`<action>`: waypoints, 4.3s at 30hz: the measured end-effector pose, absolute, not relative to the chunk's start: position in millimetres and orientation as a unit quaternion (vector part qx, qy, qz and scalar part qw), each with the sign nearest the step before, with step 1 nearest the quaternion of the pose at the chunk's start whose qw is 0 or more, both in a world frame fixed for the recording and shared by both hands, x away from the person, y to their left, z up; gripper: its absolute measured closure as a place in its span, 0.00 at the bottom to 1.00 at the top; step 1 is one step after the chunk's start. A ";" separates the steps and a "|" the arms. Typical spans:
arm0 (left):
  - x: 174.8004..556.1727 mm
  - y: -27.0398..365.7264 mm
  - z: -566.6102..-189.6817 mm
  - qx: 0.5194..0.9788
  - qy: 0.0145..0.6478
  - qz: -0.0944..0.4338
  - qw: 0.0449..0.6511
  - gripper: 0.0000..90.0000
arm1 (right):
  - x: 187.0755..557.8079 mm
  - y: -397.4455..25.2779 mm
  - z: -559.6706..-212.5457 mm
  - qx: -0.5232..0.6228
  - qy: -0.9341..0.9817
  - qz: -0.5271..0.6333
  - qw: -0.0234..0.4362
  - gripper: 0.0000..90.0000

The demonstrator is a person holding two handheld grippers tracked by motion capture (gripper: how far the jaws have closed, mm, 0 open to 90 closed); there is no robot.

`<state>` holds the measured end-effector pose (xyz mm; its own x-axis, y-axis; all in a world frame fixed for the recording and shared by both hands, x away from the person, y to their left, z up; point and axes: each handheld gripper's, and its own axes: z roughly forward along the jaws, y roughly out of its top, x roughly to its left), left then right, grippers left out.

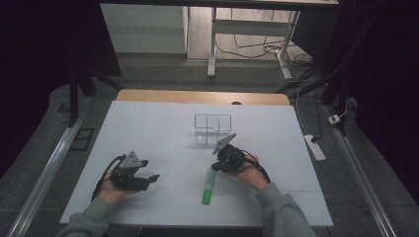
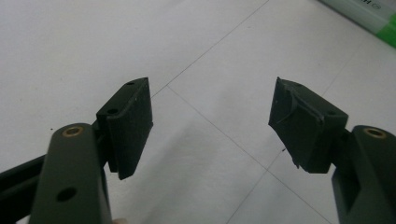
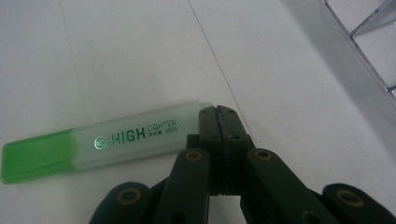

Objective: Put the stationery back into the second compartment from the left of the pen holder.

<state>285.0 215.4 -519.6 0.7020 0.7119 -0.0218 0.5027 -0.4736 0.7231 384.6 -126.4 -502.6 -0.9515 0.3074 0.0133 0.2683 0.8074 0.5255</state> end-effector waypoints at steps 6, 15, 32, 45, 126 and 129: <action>285.0 215.3 -519.6 0.847 0.358 0.143 0.367 0.33 | 384.1 -125.3 -502.9 0.151 0.950 0.272 0.036 0.99; 284.6 216.2 -518.3 0.845 0.358 0.144 0.371 0.33 | 373.7 -128.1 -493.7 0.138 0.949 0.280 0.052 0.97; 283.4 214.9 -516.5 0.846 0.354 0.146 0.372 0.33 | 348.5 -137.4 -484.1 0.117 0.949 0.284 0.067 0.49; 285.3 217.0 -517.1 0.845 0.347 0.135 0.384 0.33 | 308.6 -126.3 -480.3 0.297 0.905 0.286 0.102 0.37; 277.1 167.3 -479.2 0.882 0.248 0.154 0.369 0.31 | 326.3 -129.8 -460.4 0.119 0.951 0.266 0.102 0.74; 282.3 153.8 -477.2 0.899 0.221 0.148 0.347 0.29 | 325.6 -128.0 -461.9 0.102 0.954 0.261 0.106 0.74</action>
<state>282.3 153.8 -477.2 0.8585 0.5002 0.1136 0.2945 -0.6620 0.6892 325.6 -128.0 -461.9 -0.9564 0.2504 -0.1500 0.1394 0.8433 0.5191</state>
